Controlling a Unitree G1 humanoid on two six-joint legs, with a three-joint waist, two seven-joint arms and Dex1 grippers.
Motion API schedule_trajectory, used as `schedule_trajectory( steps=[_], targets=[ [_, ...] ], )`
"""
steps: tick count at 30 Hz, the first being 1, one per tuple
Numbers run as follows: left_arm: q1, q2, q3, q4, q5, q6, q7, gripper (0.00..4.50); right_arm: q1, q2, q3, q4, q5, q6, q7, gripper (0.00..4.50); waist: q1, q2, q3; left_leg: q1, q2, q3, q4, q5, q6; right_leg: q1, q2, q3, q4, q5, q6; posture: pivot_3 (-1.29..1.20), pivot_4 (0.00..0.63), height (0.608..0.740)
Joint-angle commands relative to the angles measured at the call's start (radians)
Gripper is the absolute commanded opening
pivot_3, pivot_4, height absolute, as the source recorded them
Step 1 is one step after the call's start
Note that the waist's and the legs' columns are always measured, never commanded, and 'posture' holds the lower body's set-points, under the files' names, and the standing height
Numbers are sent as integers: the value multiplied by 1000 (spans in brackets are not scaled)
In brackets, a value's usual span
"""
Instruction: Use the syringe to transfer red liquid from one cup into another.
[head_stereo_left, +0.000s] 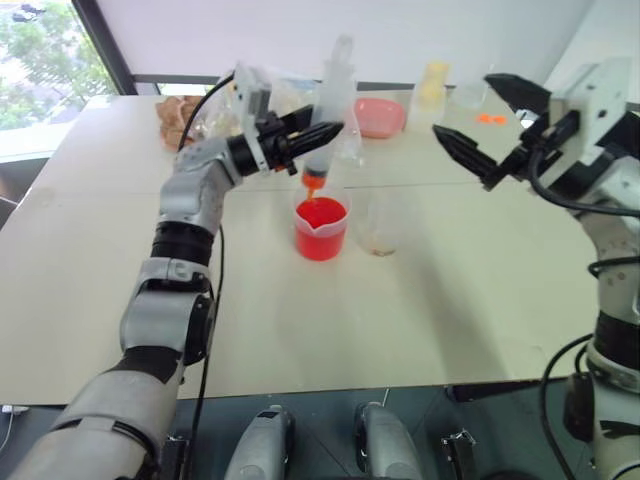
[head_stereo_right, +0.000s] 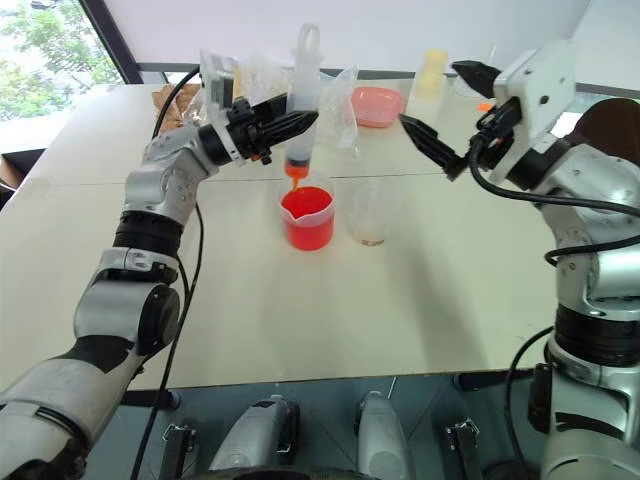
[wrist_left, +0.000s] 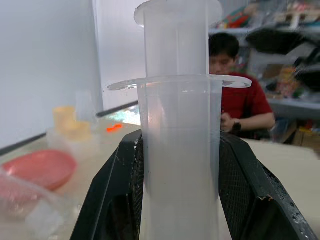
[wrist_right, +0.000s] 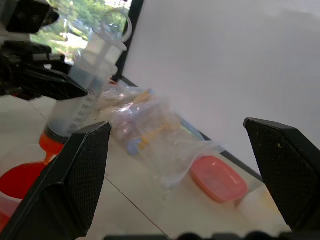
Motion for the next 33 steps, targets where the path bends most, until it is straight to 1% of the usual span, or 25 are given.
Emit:
schedule_trajectory(
  steps=[1,8,15,19,25,33],
  targets=[
    [-85,-38,26,-13,-57,15,-37,1553,6,-55,-60,17,-56,-60,-35,4431,-1,0,0,0,0,0,0,0,0,0,0,0,0,0,0,0,150,740],
    [-175,-168,2,132,-21,-94,-70,1553,8,-124,-87,63,-94,-132,-51,4431,-4,0,0,1,0,1,0,0,1,1,0,0,-1,0,0,0,150,740],
    [-197,-266,-14,341,71,-258,-46,1553,5,-133,-82,26,-90,-136,-68,4431,-4,0,0,1,0,4,0,0,1,1,0,0,-2,0,0,0,150,740],
    [-201,-286,-6,400,102,-312,-42,1553,-5,-128,-75,-13,-76,-121,-77,4431,-4,0,0,0,0,3,0,0,1,1,0,0,-2,0,0,0,150,740],
    [-190,-306,-9,430,139,-347,-52,1553,-65,-99,-25,-51,-49,-102,-95,4431,-3,0,0,0,0,1,0,0,1,1,-1,0,-2,0,0,0,150,740],
    [-170,-315,-18,427,173,-362,-73,1553,-97,-37,63,-3,-75,-151,-94,4431,-3,0,0,0,0,1,0,0,1,1,-1,0,-2,0,0,0,150,740]
  ],
)
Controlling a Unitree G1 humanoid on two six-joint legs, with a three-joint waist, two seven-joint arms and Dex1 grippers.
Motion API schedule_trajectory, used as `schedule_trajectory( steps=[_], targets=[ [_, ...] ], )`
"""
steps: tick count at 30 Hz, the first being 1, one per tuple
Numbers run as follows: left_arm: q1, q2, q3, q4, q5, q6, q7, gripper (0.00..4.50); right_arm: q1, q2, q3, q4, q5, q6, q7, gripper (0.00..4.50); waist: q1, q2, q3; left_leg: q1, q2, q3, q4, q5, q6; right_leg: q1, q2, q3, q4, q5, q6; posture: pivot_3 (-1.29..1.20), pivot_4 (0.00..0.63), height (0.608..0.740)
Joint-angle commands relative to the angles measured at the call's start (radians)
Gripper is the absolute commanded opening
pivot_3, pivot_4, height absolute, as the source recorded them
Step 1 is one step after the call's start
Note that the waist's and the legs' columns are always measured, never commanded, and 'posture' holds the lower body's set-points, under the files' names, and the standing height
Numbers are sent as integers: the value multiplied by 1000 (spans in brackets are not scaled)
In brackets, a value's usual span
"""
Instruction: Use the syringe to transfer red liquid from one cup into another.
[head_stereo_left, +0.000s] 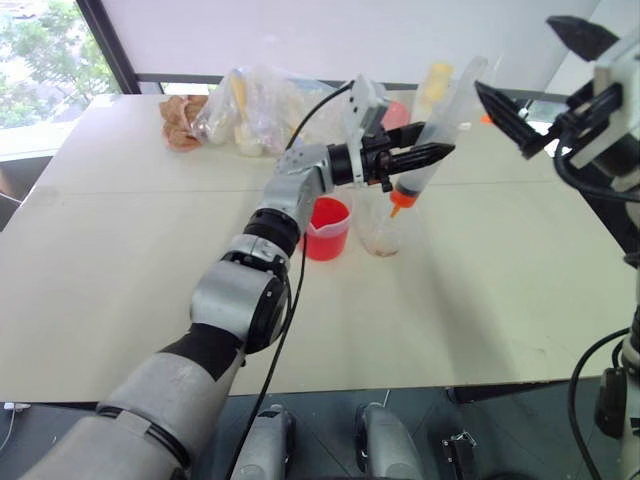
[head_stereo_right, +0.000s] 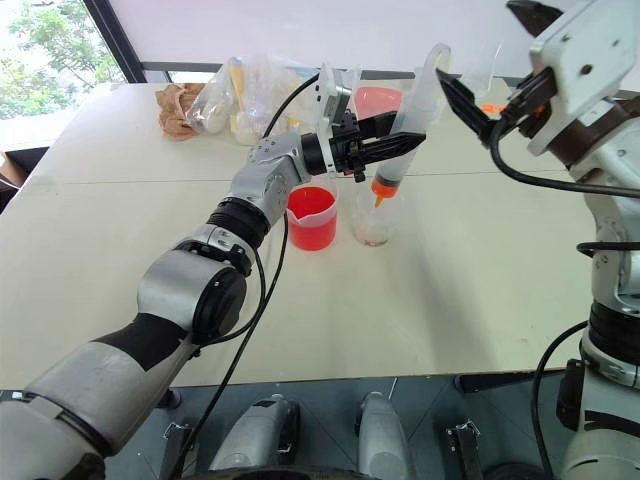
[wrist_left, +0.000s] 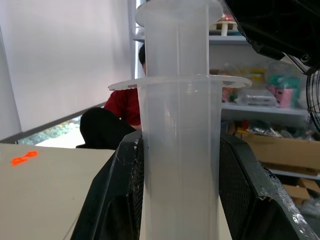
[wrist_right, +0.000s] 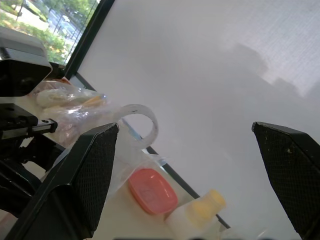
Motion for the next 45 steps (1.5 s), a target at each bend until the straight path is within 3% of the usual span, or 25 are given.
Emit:
schedule_trajectory(
  steps=[1,8,19,39,42,45],
  targets=[
    [1,-4,-10,-20,16,-27,-24,1553,-36,14,22,35,-24,-50,-7,4431,0,0,0,0,0,0,0,0,0,0,0,0,0,0,0,0,150,740],
    [12,-1,-6,-18,39,-30,-4,1553,-72,22,60,147,-61,-133,6,4431,-1,0,0,0,0,0,0,0,0,0,0,0,0,0,0,0,150,740],
    [-17,21,39,9,22,-11,30,1553,16,-36,-26,62,-20,-63,22,4431,1,0,0,0,0,0,0,0,0,0,0,0,0,0,0,0,150,740],
    [16,5,1,6,59,-43,-6,1553,-68,59,83,179,-48,-161,55,4431,-1,0,0,0,0,0,0,0,0,0,0,0,0,0,0,0,150,740],
    [18,1,2,7,61,-47,-2,1553,-79,63,91,191,-57,-178,64,3549,-1,0,0,0,0,0,0,0,0,0,0,0,0,0,0,0,150,740],
    [13,-4,7,6,56,-47,4,1553,-82,65,98,181,-46,-174,79,2035,0,0,0,0,0,0,0,0,0,0,0,0,0,0,0,0,150,740]
  ],
)
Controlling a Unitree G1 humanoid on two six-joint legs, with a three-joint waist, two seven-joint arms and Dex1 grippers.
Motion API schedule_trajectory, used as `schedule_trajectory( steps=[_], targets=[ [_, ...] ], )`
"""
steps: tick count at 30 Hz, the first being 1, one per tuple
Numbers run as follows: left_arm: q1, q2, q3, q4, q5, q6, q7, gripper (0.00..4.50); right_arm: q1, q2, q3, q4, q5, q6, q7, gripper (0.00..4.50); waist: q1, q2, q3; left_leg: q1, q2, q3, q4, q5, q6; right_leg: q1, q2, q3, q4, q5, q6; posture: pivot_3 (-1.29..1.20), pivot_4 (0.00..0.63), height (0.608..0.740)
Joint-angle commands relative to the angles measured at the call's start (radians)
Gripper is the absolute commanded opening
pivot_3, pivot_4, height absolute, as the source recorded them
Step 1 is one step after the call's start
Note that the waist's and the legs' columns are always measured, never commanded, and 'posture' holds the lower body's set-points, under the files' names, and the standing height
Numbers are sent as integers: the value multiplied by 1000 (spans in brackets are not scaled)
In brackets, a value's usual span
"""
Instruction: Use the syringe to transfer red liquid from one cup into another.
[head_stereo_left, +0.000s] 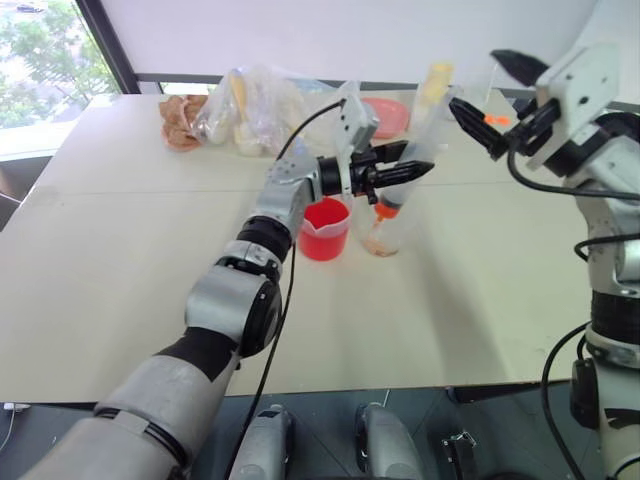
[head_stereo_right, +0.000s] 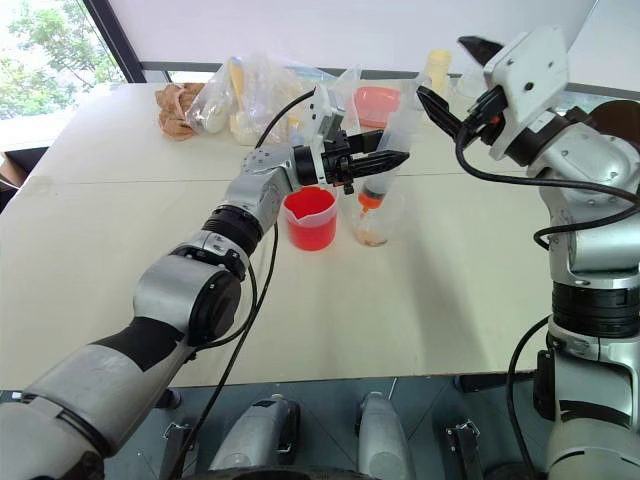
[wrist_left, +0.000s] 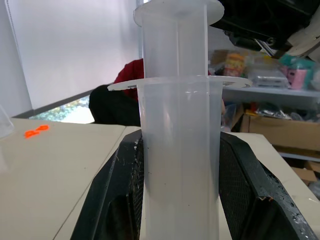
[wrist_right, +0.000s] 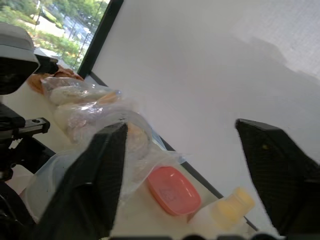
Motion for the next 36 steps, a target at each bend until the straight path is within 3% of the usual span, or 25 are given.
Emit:
schedule_trajectory(
  steps=[1,4,28,31,36],
  targets=[
    [-23,-22,6,-21,-9,-23,1,1553,-34,1,-2,-35,12,-14,17,1436,0,0,0,0,0,0,0,0,0,0,0,0,0,0,0,0,150,740],
    [-31,-34,21,-30,-26,-16,7,1553,-25,5,7,-53,21,5,23,24,0,0,0,0,0,0,0,0,0,0,0,0,0,0,0,0,150,740],
    [-87,-39,69,-64,-80,5,35,1553,138,139,72,-142,17,82,4,24,-1,0,0,0,0,0,0,0,0,0,0,0,1,0,0,0,150,740],
    [-77,-43,66,-72,-83,23,18,1553,133,129,26,-135,26,83,-10,1015,-1,0,0,0,0,0,0,0,0,0,0,0,0,0,0,0,150,740],
    [-54,-51,60,-101,-86,49,-3,1553,167,80,-98,-152,40,110,-55,3472,4,0,0,0,0,0,0,0,0,0,0,0,1,0,0,0,150,740]
  ],
)
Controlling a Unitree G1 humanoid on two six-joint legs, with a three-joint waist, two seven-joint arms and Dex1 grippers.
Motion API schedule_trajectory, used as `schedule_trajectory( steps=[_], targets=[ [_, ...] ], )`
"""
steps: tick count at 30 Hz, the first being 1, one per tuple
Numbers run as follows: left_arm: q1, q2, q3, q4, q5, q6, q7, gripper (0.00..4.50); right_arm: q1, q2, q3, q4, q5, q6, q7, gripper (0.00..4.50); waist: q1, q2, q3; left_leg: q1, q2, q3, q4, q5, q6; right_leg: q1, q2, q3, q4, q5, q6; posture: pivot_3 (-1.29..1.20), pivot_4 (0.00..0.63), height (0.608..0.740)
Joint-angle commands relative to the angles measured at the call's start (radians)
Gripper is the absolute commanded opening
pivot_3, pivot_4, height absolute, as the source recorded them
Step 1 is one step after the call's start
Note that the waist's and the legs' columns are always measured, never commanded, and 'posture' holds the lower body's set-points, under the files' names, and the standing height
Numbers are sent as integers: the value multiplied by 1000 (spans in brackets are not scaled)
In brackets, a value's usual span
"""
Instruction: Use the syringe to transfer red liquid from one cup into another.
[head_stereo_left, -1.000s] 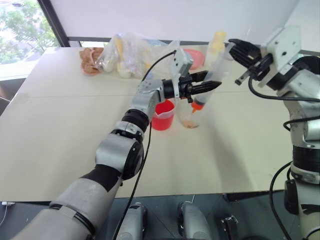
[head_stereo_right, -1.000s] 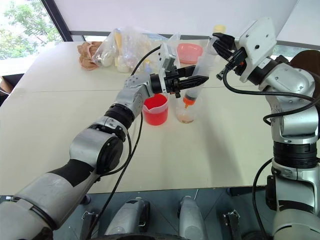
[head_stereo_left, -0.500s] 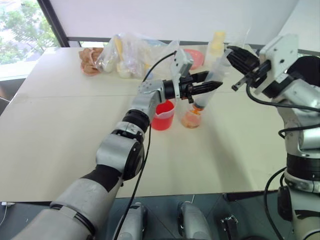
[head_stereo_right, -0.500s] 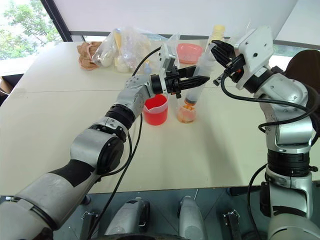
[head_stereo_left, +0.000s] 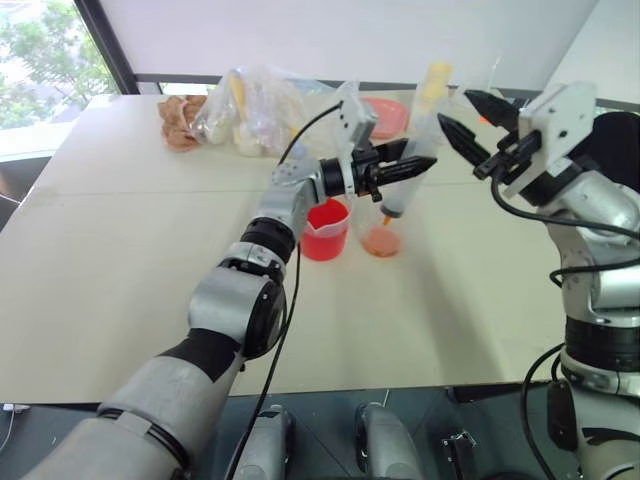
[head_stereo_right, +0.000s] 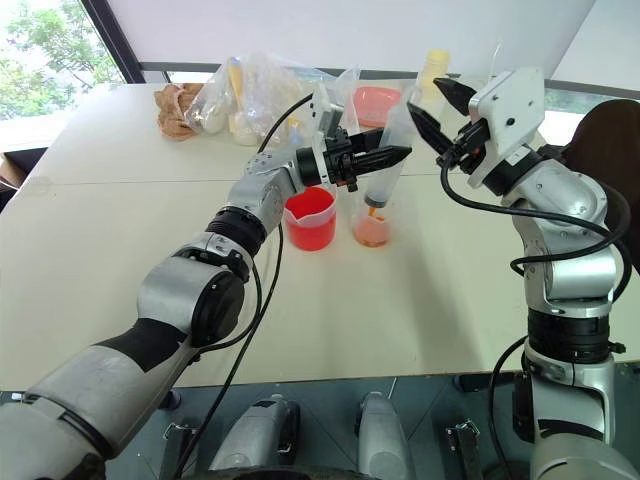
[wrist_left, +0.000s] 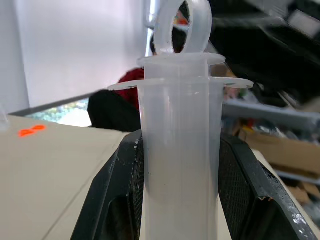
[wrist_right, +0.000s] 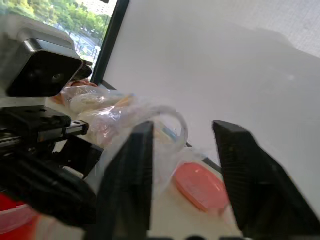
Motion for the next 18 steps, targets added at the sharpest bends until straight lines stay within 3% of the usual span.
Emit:
schedule_trajectory(
  steps=[1,10,12,18],
  targets=[
    [-51,-31,15,-105,-51,-1,-28,1553,42,-43,-75,-21,25,50,-17,3472,5,0,0,0,0,0,0,0,0,0,0,0,0,0,0,0,150,740],
    [-55,-8,9,-179,-41,34,75,1553,149,-150,-335,-65,180,171,-9,3472,20,1,0,0,0,0,0,0,0,0,0,0,0,0,0,0,150,740],
    [-117,28,8,-176,-25,125,167,1553,176,-189,-353,-74,198,190,19,3472,18,1,0,0,1,0,0,0,0,0,0,0,0,0,0,0,150,740],
    [-379,220,54,-169,-52,616,406,1553,197,-294,-287,-215,373,308,158,3472,-4,1,1,0,1,-1,0,0,1,0,0,0,1,0,1,0,150,740]
  ],
)
